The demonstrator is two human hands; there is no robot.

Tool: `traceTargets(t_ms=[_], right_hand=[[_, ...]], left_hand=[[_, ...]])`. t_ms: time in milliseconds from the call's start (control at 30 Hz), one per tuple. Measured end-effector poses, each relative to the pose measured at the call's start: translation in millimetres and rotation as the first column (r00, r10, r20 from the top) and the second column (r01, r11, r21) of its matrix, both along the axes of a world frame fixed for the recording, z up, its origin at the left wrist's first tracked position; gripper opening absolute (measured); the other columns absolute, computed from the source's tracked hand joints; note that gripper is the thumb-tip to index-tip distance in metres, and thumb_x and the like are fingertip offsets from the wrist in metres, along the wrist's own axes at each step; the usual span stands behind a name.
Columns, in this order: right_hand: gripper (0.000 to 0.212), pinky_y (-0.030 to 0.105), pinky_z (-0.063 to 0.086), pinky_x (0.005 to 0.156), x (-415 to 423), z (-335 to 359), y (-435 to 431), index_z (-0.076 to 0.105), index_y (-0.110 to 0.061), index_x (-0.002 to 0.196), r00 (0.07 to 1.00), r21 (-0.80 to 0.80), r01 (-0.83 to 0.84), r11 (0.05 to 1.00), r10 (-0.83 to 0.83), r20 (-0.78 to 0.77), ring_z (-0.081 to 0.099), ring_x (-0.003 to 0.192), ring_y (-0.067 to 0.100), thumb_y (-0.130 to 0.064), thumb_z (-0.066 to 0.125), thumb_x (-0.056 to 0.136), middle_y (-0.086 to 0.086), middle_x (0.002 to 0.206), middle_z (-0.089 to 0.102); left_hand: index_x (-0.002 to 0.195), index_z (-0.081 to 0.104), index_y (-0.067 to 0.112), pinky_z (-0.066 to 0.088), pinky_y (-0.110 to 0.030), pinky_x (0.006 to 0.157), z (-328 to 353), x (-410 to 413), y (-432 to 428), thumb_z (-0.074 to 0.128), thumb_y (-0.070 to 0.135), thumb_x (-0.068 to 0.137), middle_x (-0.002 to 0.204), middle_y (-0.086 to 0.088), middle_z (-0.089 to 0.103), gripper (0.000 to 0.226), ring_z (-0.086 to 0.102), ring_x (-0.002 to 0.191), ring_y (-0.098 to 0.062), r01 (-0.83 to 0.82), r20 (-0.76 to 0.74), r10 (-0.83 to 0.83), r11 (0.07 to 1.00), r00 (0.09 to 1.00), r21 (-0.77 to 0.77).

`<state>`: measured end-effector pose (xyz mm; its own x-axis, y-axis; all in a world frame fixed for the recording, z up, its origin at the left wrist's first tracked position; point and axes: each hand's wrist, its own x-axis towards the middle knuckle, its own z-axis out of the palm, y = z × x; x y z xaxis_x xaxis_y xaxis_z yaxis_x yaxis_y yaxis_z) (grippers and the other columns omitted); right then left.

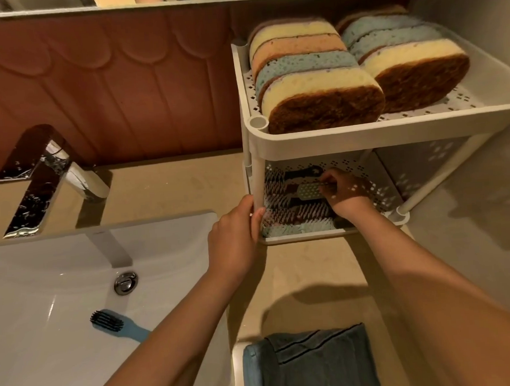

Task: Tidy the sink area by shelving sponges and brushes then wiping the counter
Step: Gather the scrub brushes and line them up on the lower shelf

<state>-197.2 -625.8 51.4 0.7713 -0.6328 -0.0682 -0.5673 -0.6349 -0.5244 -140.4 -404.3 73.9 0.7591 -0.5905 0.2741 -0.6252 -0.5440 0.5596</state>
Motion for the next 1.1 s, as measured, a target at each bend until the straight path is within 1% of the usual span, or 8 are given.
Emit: traceTargets(t_ms=[267, 400, 500, 600, 700, 867, 967, 1100], right_hand=[[0.021, 0.036, 0.044, 0.095, 11.0, -14.8, -4.2, 0.065, -0.008, 0.106, 0.997, 0.08, -0.044, 0.996, 0.049, -0.064, 0.056, 0.11, 0.03, -0.016, 0.057, 0.089, 0.014, 0.118, 0.063], [0.029, 0.041, 0.046, 0.094, 9.7, -19.5, -2.2, 0.062, -0.009, 0.115, 1.0, 0.044, -0.003, 0.999, 0.004, -0.021, 0.056, 0.109, 0.033, -0.019, 0.057, 0.089, 0.017, 0.12, 0.06], [0.025, 0.044, 0.048, 0.091, 3.4, -18.8, 4.9, 0.063, -0.01, 0.111, 0.997, -0.004, 0.038, 0.999, -0.038, 0.065, 0.058, 0.105, 0.034, -0.018, 0.058, 0.088, 0.017, 0.115, 0.062], [0.017, 0.038, 0.05, 0.081, -8.6, -11.5, 23.5, 0.067, -0.011, 0.1, 0.985, 0.012, 0.072, 0.997, -0.073, 0.153, 0.061, 0.094, 0.031, -0.013, 0.058, 0.086, 0.014, 0.102, 0.067], [0.01, 0.029, 0.04, 0.06, -21.4, 6.0, 51.4, 0.067, -0.013, 0.092, 0.983, 0.049, 0.05, 0.998, -0.058, 0.175, 0.057, 0.073, 0.023, -0.015, 0.057, 0.088, 0.01, 0.079, 0.065], [0.009, 0.004, 0.04, 0.058, -35.7, 37.9, 120.6, 0.065, -0.014, 0.09, 0.951, 0.419, -0.093, 0.903, -0.044, 0.306, 0.052, 0.066, -0.003, -0.015, 0.057, 0.09, -0.001, 0.08, 0.062], [0.008, 0.006, 0.038, 0.055, -39.7, 32.0, 158.1, 0.065, -0.011, 0.087, 0.959, 0.508, -0.174, 0.844, 0.029, 0.281, 0.049, 0.059, -0.003, -0.009, 0.057, 0.088, 0.002, 0.074, 0.059], [0.011, 0.016, 0.044, 0.066, -34.6, 17.4, 193.7, 0.067, -0.015, 0.089, 0.978, 0.529, -0.188, 0.828, 0.105, 0.183, 0.056, 0.071, 0.009, -0.014, 0.056, 0.087, 0.004, 0.079, 0.065]], left_hand=[[0.099, 0.056, 0.012, 0.029, -0.026, 0.054, -2.7, 5.1, -0.1, 0.044, 0.032, 0.096, 0.07, 0.004, 0.051, 0.024, 0.043, 0.058, -0.016, 0.01, 0.014, -0.01, 1.0, 1.0, -0.004], [0.101, 0.056, 0.015, 0.038, -0.027, 0.056, -6.4, 9.0, 0.2, 0.045, 0.034, 0.095, 0.081, -0.001, 0.067, 0.023, 0.06, 0.069, -0.018, 0.041, -0.043, -0.043, 0.998, 0.998, -0.041], [0.101, 0.057, 0.019, 0.045, -0.014, 0.062, -6.7, 9.4, 1.6, 0.05, 0.033, 0.093, 0.094, 0.004, 0.068, 0.017, 0.061, 0.08, -0.005, 0.044, -0.222, -0.076, 0.989, 0.972, -0.143], [0.111, 0.052, 0.02, 0.042, 0.002, 0.063, -7.8, 9.3, 8.1, 0.054, 0.023, 0.092, 0.095, 0.016, 0.057, 0.019, 0.053, 0.082, 0.008, -0.046, -0.528, -0.108, 0.962, 0.843, -0.269], [0.101, 0.053, 0.018, 0.041, 0.001, 0.064, -14.2, 5.2, 19.7, 0.052, 0.017, 0.093, 0.087, 0.014, 0.055, 0.009, 0.053, 0.079, 0.003, -0.017, -0.641, -0.116, 0.98, 0.759, -0.198], [0.099, 0.061, 0.012, 0.048, -0.033, 0.088, -11.9, 6.9, 49.2, 0.046, 0.017, 0.095, 0.1, -0.008, 0.065, 0.016, 0.061, 0.096, -0.023, 0.219, -0.741, -0.179, 0.975, 0.647, -0.044], [0.101, 0.061, 0.014, 0.046, -0.031, 0.086, -6.7, 6.8, 75.0, 0.046, 0.023, 0.095, 0.098, 0.0, 0.063, 0.018, 0.059, 0.094, -0.019, 0.345, -0.689, -0.205, 0.936, 0.695, 0.07], [0.105, 0.059, 0.018, 0.047, -0.033, 0.09, -1.7, 8.4, 116.1, 0.045, 0.034, 0.095, 0.106, 0.003, 0.062, 0.023, 0.059, 0.098, -0.017, 0.396, -0.659, -0.163, 0.891, 0.734, 0.22]])
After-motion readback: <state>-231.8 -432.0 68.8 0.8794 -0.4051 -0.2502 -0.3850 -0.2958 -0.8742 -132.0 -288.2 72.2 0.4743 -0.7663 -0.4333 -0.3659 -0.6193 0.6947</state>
